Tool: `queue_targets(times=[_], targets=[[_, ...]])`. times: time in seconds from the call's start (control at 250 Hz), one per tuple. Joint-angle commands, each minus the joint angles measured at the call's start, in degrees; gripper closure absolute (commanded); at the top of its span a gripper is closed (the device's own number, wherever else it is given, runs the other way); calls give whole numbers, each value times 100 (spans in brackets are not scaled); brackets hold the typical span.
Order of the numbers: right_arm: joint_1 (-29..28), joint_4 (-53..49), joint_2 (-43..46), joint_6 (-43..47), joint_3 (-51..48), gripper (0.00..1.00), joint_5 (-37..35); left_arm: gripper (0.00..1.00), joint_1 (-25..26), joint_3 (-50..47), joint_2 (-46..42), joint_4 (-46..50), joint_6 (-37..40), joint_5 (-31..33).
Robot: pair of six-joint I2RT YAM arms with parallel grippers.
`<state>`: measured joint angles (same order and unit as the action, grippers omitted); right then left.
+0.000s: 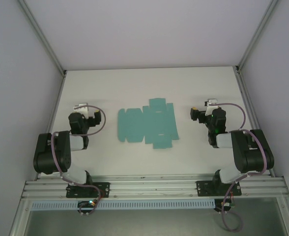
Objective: Assemble paper box
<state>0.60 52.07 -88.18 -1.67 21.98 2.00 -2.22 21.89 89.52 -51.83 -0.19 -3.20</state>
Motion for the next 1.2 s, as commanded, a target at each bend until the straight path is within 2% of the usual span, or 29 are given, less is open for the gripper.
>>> queue_targets(times=[0.0,0.22,0.355,0.439,0.559,0.643,0.711,0.755,0.839,0.886,0.938,0.97,1.018,1.07,1.194], targets=[[32,-94,-36,-36,140,0,90,0,12,111,-39,73,122,-86],[37,-41,-15,-47,105,0,47,0,20,122,-50,70,115,-56],[13,-458,386,-135,167,0,-303,0,-4,392,-756,1141,11,133],[-106,-1437,867,-105,460,1,-579,0,-27,768,-1297,2408,-353,215],[-470,-3750,1501,-319,1372,10,-505,0,57,1231,-1830,3774,-1329,-58],[-782,-5167,1492,-819,2021,13,-347,0,232,1613,-1948,4735,-2041,-297],[-1094,-5910,1314,-1120,2381,16,-81,0,478,1691,-1930,4951,-2485,-762],[-1337,-6285,1153,-1384,2594,18,-54,0,772,1841,-1865,5292,-2680,-657],[-1709,-6834,670,-1813,2994,28,228,0,1301,2391,-1519,6339,-2638,-478],[-1852,-7029,363,-2030,3184,40,513,0,1539,2662,-1269,6864,-2628,-427],[-1973,-7053,31,-2180,3317,48,821,0,1725,2852,-1023,7170,-2667,-474],[-2044,-6985,-157,-2184,3363,53,981,0,1803,2896,-900,7249,-2711,-559],[-2099,-6911,-425,-2244,3433,54,991,0,1873,2917,-791,7242,-2739,-736],[-2100,-6939,-711,-2333,3546,63,1002,0,1870,2879,-729,7122,-2855,-813],[-2122,-6797,-1269,-2439,3697,72,1312,0,1881,2836,-487,7029,-2894,-1199]])
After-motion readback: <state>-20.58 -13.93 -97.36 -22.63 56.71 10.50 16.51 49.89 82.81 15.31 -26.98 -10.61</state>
